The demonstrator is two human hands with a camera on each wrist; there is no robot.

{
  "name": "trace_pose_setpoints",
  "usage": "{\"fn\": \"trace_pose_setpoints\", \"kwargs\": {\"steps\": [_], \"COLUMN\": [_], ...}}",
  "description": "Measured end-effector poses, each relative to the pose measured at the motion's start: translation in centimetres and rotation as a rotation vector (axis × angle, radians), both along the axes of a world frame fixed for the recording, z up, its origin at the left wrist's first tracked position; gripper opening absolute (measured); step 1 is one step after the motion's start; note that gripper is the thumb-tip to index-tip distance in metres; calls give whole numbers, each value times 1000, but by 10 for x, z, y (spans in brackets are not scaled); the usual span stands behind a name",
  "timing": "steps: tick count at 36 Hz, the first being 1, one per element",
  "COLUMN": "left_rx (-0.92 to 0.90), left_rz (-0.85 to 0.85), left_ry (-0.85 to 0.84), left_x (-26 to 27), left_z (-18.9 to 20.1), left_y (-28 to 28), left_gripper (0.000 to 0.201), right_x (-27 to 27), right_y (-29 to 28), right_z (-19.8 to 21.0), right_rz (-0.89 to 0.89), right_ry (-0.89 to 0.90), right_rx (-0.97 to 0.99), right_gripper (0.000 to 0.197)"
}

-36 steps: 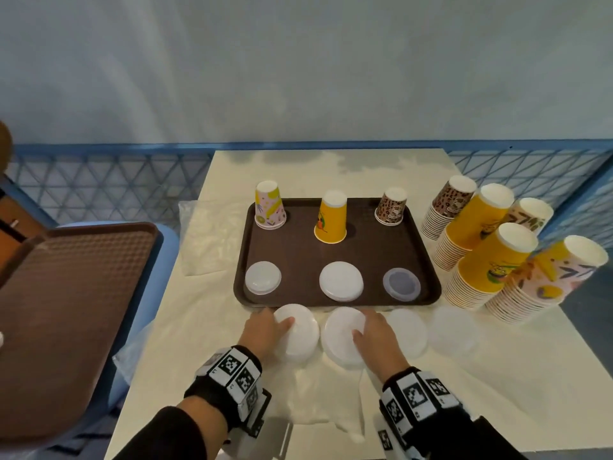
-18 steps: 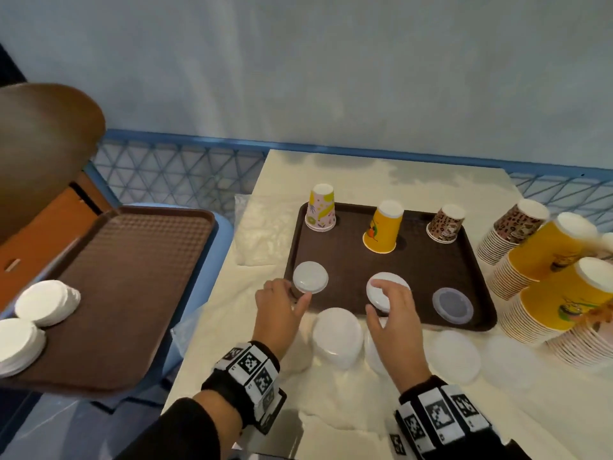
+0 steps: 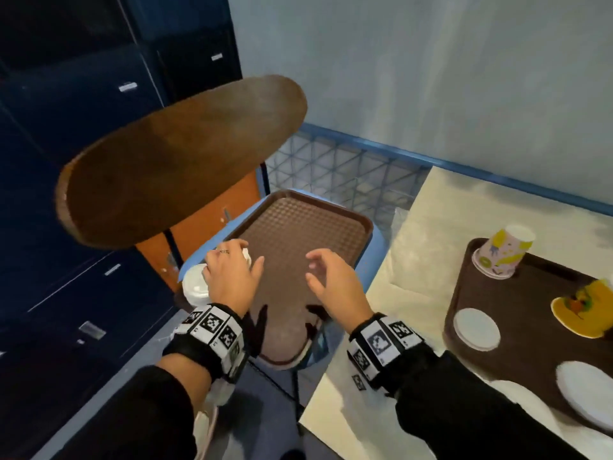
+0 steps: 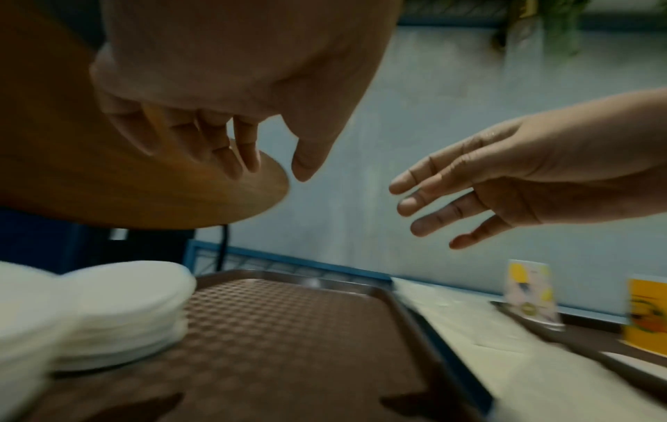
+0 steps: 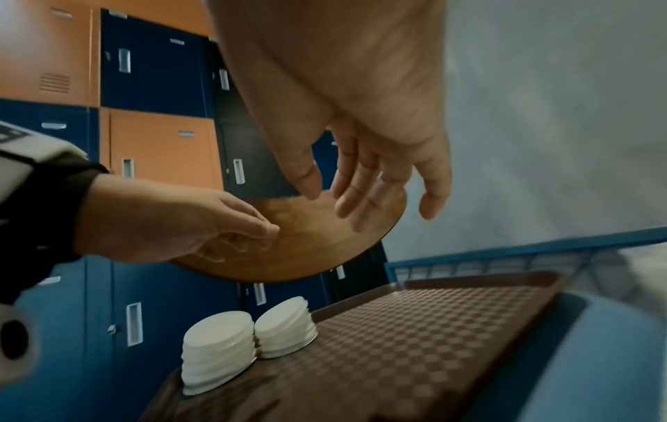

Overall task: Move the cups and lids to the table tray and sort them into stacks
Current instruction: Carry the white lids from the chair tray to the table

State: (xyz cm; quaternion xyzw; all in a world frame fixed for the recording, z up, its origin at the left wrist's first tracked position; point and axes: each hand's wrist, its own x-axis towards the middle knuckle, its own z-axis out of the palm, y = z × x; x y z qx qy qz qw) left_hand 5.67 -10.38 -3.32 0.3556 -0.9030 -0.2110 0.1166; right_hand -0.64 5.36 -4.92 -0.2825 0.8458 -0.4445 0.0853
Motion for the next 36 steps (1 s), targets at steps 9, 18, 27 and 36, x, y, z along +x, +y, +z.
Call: {"fn": "trace_pose_setpoints", "kwargs": {"steps": [9, 18, 27, 36], "left_rx": [210, 386, 405, 462], "left_rz": [0, -98, -80, -77], "left_ry": [-274, -398, -441, -506], "left_x": [18, 25, 20, 16], "left_z": [-29, -52, -60, -60], "left_y": [-114, -142, -146, -148], "left_gripper": [68, 68, 73, 83], "right_x": [-21, -24, -29, -46], "right_y": [-134, -196, -210, -204], "right_z": [-27, -48, -56, -55], "right_rz": [110, 120, 10, 4], "right_ry": [-148, -252, -398, -432], "right_rx": [263, 366, 331, 587], "right_gripper": [50, 62, 53, 81]}}
